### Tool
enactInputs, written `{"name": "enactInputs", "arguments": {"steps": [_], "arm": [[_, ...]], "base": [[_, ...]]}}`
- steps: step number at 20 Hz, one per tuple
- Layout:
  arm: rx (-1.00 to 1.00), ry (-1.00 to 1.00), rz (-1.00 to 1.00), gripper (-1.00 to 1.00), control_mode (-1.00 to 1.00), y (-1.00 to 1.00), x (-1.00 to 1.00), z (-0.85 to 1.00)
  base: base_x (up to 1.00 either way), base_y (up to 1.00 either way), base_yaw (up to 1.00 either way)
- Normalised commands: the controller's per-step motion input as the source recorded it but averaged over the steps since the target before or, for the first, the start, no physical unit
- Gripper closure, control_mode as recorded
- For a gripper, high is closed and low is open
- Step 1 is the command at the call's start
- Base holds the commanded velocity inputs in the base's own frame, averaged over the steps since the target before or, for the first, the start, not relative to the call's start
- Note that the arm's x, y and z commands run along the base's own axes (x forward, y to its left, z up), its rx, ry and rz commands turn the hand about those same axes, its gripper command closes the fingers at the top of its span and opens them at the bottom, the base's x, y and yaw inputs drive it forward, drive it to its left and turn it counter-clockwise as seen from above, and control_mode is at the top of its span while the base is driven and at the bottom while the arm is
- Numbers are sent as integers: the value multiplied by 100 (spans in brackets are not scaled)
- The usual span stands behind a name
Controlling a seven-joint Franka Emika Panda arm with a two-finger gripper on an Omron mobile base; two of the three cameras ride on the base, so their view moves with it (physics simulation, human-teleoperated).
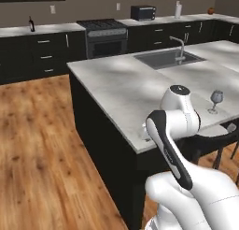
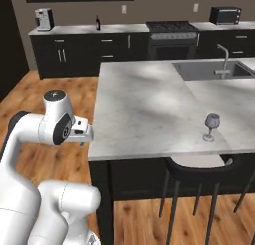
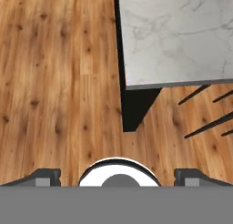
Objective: There is a wine glass and glass cup on the dining counter. Place the wine bottle next to the wine glass and the juice bottle next to the glass cup.
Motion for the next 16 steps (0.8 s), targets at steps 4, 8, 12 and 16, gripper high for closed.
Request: {"name": "enactInputs", "arguments": {"steps": [4, 8, 12, 16], "arm": [[0, 0, 0, -100, 100, 0, 0, 0], [0, 0, 0, -100, 100, 0, 0, 0], [0, 0, 0, -100, 100, 0, 0, 0], [0, 0, 0, -100, 100, 0, 0, 0]], "base": [[18, 91, -3], [5, 94, 0], [6, 94, 0], [34, 81, -8]]}}
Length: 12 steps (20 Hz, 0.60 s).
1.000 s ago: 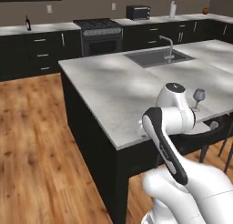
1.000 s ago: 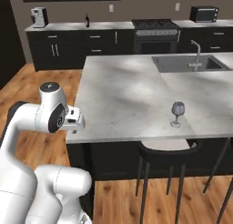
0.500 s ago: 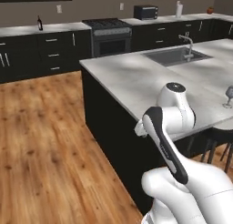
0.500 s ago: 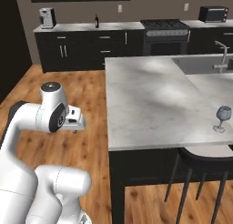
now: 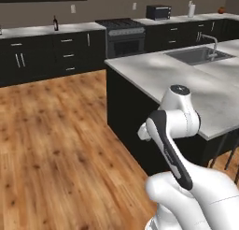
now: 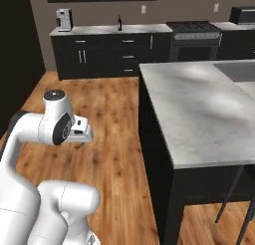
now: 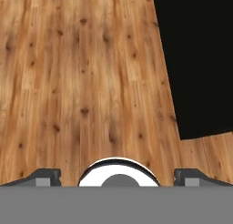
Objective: There is a wine glass and glass cup on the dining counter. Place the wine bottle next to the wine glass and the juice bottle next to the glass cup.
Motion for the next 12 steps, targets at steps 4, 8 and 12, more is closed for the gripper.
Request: {"name": "enactInputs", "arguments": {"steps": [4, 8, 12], "arm": [[0, 0, 0, -100, 100, 0, 0, 0], [0, 0, 0, -100, 100, 0, 0, 0], [0, 0, 0, -100, 100, 0, 0, 0]], "base": [[71, 57, -17], [87, 43, -14], [91, 38, -12]]}}
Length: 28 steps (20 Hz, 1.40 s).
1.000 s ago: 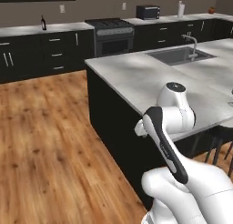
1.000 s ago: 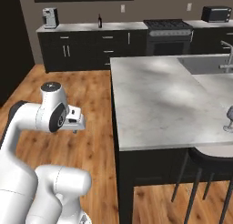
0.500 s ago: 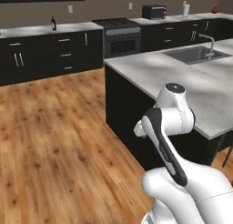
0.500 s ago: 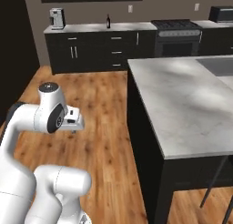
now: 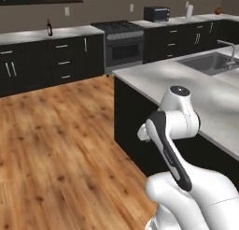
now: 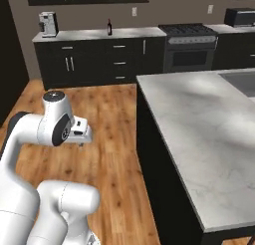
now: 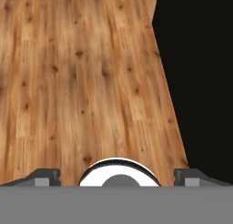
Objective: There is a wine glass and glass cup on the dining counter. Place the wine bottle next to the wine glass and the juice bottle next to the glass cup.
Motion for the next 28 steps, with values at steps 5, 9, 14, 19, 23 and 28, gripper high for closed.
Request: {"name": "enactInputs", "arguments": {"steps": [5, 9, 14, 19, 23, 28], "arm": [[0, 0, 0, -100, 100, 0, 0, 0], [0, 0, 0, -100, 100, 0, 0, 0], [0, 0, 0, -100, 100, 0, 0, 0], [0, 0, 0, -100, 100, 0, 0, 0], [0, 0, 0, -100, 100, 0, 0, 0], [0, 0, 0, -100, 100, 0, 0, 0]], "base": [[93, 46, -2], [94, 40, 1], [94, 31, 0], [94, 25, 0], [94, 22, 0], [94, 16, 0]]}}
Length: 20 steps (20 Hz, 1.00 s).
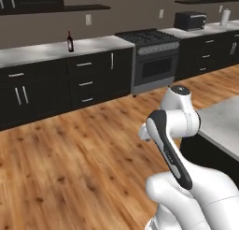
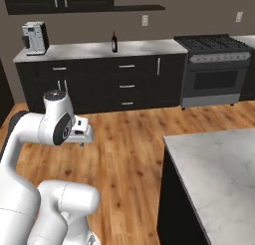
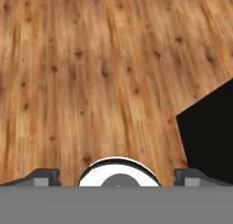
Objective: There is a wine glass and glass cup on the dining counter. Place the wine bottle next to the wine glass and the juice bottle next to the glass cup.
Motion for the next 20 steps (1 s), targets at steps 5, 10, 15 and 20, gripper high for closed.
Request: {"name": "enactInputs", "arguments": {"steps": [5, 10, 15, 20], "arm": [[0, 0, 0, -100, 100, 0, 0, 0], [0, 0, 0, -100, 100, 0, 0, 0], [0, 0, 0, -100, 100, 0, 0, 0], [0, 0, 0, -100, 100, 0, 0, 0]], "base": [[94, 4, 6], [94, 0, 10], [94, -9, 4], [92, -18, 1]]}}
